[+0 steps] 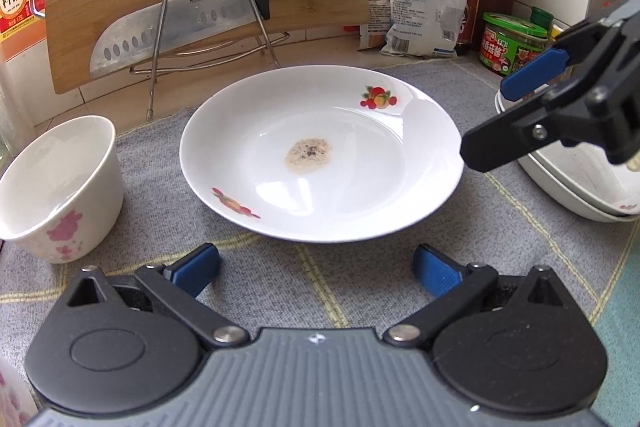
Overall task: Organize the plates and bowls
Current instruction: 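Move the right gripper to the stained white flower plate and grasp its rim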
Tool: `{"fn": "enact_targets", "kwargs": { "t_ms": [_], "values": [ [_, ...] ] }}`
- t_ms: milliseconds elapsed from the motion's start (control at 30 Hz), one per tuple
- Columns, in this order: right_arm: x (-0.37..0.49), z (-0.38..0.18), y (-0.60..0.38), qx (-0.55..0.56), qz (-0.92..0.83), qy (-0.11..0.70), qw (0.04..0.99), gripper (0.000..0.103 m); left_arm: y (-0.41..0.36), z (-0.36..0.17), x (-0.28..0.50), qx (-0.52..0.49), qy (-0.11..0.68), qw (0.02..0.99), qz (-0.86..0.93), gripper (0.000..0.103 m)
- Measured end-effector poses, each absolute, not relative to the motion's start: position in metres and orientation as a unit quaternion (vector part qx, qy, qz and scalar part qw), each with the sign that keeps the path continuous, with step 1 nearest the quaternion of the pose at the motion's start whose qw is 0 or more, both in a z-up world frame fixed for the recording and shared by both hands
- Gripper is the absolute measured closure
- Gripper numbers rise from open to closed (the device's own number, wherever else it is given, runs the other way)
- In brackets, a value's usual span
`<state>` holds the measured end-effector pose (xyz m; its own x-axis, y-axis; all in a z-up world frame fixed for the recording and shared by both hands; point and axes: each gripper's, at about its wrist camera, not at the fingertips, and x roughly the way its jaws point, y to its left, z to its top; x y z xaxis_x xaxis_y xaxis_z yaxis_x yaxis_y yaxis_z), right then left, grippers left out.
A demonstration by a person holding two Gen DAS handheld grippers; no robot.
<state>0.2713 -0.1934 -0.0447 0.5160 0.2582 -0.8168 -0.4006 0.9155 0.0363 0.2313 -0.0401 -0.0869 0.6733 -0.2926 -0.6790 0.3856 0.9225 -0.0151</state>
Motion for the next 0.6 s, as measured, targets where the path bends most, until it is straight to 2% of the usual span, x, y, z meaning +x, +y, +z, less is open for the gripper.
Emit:
{"fn": "enact_targets", "kwargs": {
  "t_ms": [267, 600],
  "values": [
    [0.323, -0.06, -0.19, -0.098, 0.221, 0.471, 0.848, 0.0, -0.04, -0.089, 0.237, 0.063, 0.346, 0.917, -0.188, 0.0],
    [0.379, -0.087, -0.187, -0.069, 0.271, 0.519, 0.807, 0.0, -0.037, -0.089, 0.236, 0.066, 0.339, 0.917, -0.201, 0.0]
  ]
}}
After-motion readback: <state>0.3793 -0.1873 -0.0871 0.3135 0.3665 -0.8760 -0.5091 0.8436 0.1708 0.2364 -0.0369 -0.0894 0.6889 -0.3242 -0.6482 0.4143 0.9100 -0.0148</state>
